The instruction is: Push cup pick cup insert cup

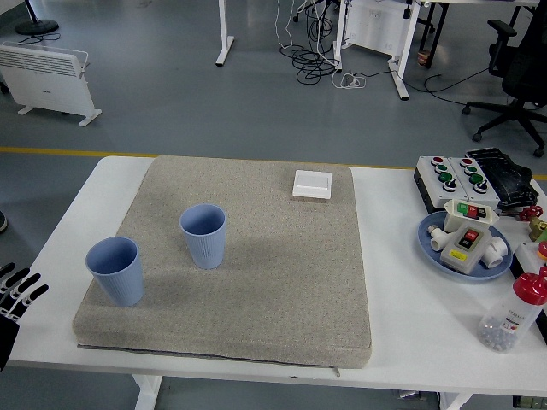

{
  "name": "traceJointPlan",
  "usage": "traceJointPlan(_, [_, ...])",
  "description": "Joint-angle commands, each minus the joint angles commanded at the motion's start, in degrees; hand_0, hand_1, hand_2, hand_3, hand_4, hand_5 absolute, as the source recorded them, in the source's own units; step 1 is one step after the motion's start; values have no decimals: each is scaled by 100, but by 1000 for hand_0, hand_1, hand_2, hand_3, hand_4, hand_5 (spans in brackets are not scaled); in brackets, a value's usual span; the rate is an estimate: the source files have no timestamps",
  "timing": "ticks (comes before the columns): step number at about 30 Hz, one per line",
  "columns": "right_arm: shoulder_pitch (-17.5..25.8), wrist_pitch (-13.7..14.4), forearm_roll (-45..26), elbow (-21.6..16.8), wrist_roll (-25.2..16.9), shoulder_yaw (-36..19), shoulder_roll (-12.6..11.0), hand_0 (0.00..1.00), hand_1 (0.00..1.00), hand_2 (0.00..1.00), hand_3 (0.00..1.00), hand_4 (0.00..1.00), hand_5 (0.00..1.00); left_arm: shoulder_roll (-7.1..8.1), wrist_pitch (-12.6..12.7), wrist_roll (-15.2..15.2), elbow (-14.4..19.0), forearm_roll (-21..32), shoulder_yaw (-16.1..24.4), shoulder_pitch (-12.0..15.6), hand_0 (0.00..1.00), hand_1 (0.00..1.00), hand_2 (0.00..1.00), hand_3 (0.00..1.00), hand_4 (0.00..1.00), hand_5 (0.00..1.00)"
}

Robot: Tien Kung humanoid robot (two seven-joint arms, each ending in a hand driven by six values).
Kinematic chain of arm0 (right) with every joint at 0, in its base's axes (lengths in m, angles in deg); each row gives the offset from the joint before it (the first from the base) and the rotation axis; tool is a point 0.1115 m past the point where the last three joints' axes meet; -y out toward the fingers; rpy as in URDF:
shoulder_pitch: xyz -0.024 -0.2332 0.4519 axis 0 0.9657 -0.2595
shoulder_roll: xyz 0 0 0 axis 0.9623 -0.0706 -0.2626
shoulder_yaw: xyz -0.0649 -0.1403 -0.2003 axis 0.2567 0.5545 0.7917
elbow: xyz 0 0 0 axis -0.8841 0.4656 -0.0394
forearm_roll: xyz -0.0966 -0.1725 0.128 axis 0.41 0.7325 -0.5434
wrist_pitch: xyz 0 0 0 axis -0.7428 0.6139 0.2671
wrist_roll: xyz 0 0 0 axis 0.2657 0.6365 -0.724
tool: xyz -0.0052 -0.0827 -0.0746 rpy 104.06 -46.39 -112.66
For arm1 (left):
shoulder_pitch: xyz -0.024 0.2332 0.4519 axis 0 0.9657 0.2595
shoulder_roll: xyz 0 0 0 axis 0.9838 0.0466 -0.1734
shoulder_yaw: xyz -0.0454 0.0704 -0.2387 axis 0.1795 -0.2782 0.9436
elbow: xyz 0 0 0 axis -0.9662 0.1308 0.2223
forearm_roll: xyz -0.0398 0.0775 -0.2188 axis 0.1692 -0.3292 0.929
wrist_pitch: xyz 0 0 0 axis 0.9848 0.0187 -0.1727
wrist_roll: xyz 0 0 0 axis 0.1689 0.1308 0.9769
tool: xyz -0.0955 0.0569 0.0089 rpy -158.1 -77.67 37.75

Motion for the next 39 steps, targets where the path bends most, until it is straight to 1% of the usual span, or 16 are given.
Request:
traceJointPlan(1, [-4,0,0,0,-1,-1,-1,725,645,649,577,126,472,12,17,-72,12,-129,-53,15,586,566,518,497,612,998])
traceJointPlan(2, [-6,0,0,0,-1,-2,-2,725,645,649,577,126,472,20,29,-129,20,-203,-95,26,586,566,518,497,612,998])
traceJointPlan(4, [-14,1,-2,0,-3,-9,-4,725,645,649,577,126,472,41,73,-341,32,-600,-244,56,586,566,518,497,612,998])
traceJointPlan(6, [-16,1,-2,0,-3,-12,-4,725,645,649,577,126,472,48,93,-443,26,-859,-317,66,586,566,518,497,612,998])
traceJointPlan(7, [-17,1,-2,0,-4,-14,-4,725,645,649,577,126,472,58,121,-581,-7,-1027,-467,75,586,566,518,497,612,998])
traceJointPlan(11, [-15,1,-4,0,-7,-20,-2,724,646,647,577,126,472,53,127,-689,-89,-1261,-697,67,581,555,514,484,607,998])
traceJointPlan(15, [-10,2,-13,0,-11,-21,-1,724,646,648,577,126,471,60,142,-776,-115,-1372,-826,61,581,559,511,483,606,998])
traceJointPlan(18, [-8,2,-16,0,-12,-22,-1,724,646,648,577,126,471,76,156,-777,-119,-1491,-888,37,581,559,511,483,606,998])
traceJointPlan(21, [-12,2,-10,0,-12,-27,-1,724,646,647,576,125,470,72,170,-659,-162,-1718,-961,-94,579,560,512,485,606,998])
traceJointPlan(24, [-12,8,-9,0,-10,-43,6,724,646,647,576,125,470,79,153,-533,-351,-1871,-1087,-340,579,560,512,485,606,998])
traceJointPlan(25, [-12,8,-9,0,-10,-44,6,724,646,647,576,125,470,81,150,-526,-372,-1882,-1100,-366,579,560,512,485,606,998])
traceJointPlan(29, [-4,10,-47,0,-11,-33,11,724,645,647,577,125,470,246,130,-498,-614,-1948,-1289,-682,584,563,512,485,605,998])
traceJointPlan(32, [-3,10,-45,0,-10,-36,10,724,645,647,577,124,468,381,122,-459,-729,-1962,-1402,-830,585,560,511,485,598,998])
traceJointPlan(34, [0,10,-55,0,-11,-35,10,724,645,647,577,124,468,429,118,-442,-800,-1961,-1443,-887,585,560,511,485,598,998])
traceJointPlan(39, [3,11,-62,0,-12,-37,9,723,645,647,576,124,468,415,106,-478,-1013,-1956,-1494,-970,582,552,507,481,592,998])
